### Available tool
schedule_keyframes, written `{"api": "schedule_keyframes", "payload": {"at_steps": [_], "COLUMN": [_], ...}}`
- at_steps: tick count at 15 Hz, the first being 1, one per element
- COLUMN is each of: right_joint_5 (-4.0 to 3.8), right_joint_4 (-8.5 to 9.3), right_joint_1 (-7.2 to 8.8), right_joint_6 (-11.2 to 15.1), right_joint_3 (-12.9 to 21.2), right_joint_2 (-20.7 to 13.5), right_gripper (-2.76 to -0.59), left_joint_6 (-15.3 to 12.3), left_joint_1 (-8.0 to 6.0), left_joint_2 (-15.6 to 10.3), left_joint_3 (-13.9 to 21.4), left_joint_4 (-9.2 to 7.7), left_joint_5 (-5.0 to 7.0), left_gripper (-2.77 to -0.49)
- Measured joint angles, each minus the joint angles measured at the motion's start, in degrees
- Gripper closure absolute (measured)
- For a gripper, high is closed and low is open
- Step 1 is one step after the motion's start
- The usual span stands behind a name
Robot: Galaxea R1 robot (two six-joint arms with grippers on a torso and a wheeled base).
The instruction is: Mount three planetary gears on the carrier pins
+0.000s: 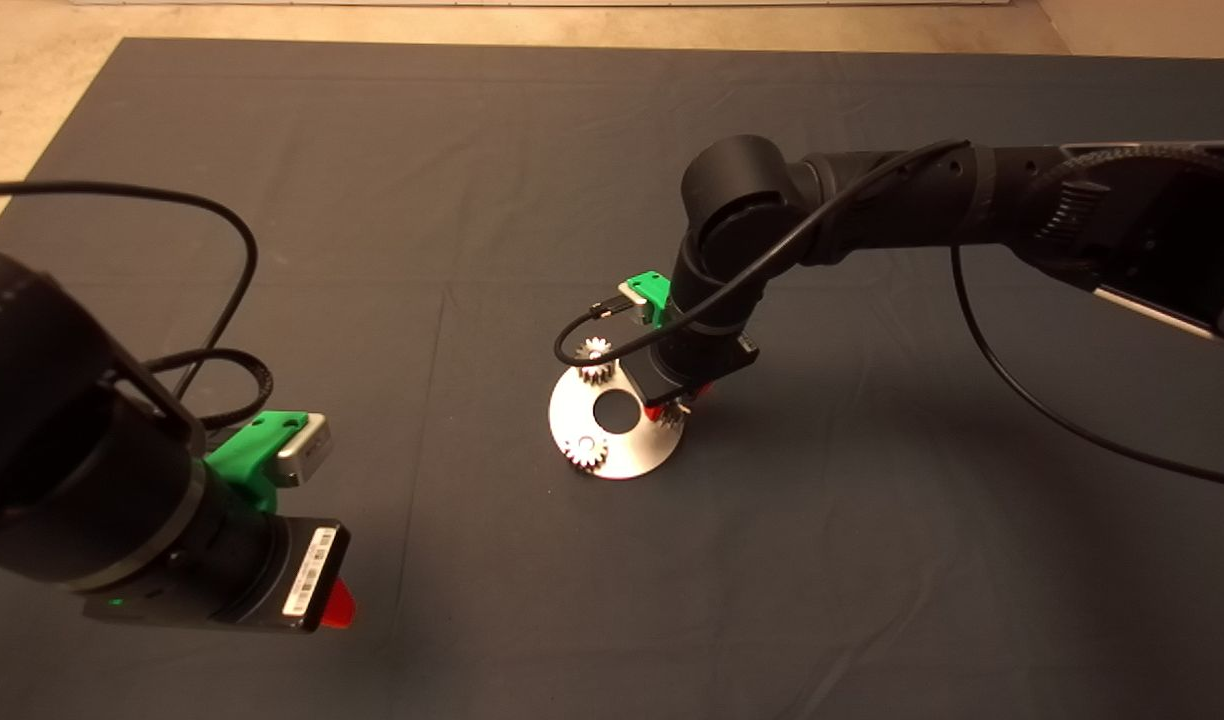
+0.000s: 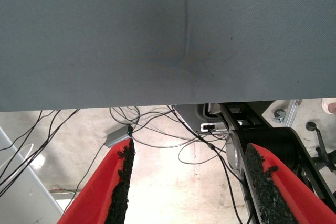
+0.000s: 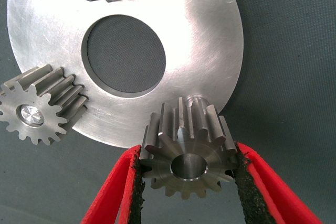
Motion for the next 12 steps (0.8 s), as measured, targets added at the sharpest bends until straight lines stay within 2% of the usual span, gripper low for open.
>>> {"api": "schedule_keyframes", "payload": {"at_steps": [5, 12], "right_joint_5": [0.00, -0.02], "right_joint_4": [0.00, -0.11], "right_joint_1": [0.00, 0.28], "right_joint_6": [-1.6, -2.5], "right_joint_3": [0.0, -0.4], "right_joint_2": [0.0, -0.2], "right_gripper": [-1.07, -1.07], "left_joint_6": [0.0, 0.0], "left_joint_1": [0.00, 0.00], "left_joint_2": [0.0, 0.0], "left_joint_3": [0.0, 0.0], "left_joint_4": [0.00, 0.00], "left_joint_5": [-0.02, 0.00], "left_gripper": [-1.44, -1.44]}}
